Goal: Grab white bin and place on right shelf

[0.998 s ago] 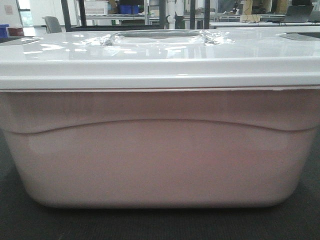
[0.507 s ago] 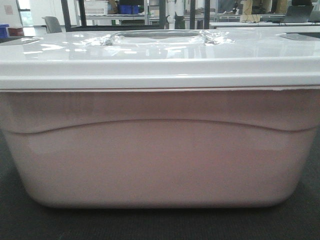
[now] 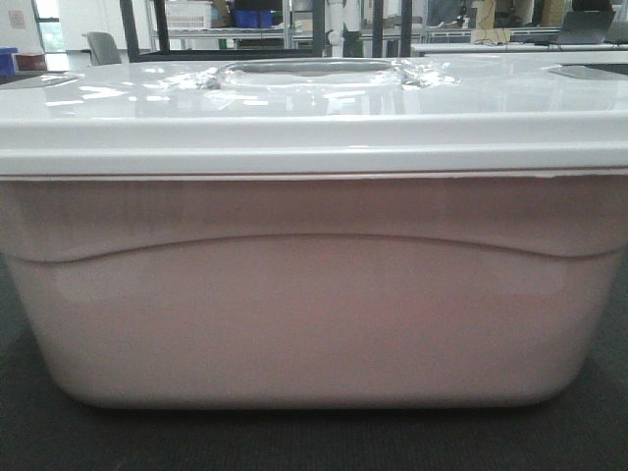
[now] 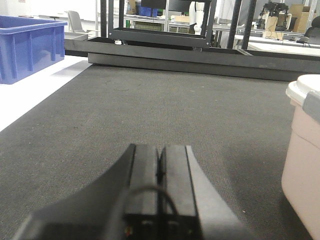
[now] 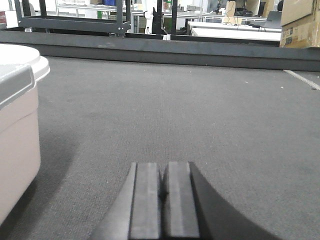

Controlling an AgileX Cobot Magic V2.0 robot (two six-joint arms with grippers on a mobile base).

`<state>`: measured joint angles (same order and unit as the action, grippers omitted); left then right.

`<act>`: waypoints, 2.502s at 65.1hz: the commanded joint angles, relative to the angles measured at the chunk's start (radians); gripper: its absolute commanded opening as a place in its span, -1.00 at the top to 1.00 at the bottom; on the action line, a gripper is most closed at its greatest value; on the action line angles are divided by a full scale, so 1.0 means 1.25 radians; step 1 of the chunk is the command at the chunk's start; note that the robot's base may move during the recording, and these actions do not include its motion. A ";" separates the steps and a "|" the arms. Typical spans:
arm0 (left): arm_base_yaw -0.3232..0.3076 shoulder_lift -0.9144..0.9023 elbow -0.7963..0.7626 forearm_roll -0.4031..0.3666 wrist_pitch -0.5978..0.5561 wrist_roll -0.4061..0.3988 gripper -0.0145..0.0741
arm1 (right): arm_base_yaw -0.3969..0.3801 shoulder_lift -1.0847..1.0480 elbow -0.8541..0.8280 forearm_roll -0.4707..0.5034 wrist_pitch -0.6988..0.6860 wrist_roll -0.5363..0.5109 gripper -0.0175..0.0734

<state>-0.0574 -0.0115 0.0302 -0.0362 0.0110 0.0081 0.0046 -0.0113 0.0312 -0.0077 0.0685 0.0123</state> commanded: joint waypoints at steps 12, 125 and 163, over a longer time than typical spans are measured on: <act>0.001 -0.010 -0.004 -0.001 -0.147 -0.006 0.94 | -0.003 -0.014 -0.003 -0.013 -0.077 -0.010 0.49; 0.001 0.860 -0.930 -0.040 0.757 -0.006 0.94 | -0.003 0.853 -0.930 0.034 0.795 0.005 0.49; 0.001 1.019 -0.936 -0.078 0.759 -0.006 0.94 | -0.003 0.853 -0.929 0.072 0.852 0.005 0.49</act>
<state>-0.0574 1.2750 -1.1044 -0.1175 0.9973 0.0081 0.0046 1.0677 -1.0938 0.0632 1.1672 0.0203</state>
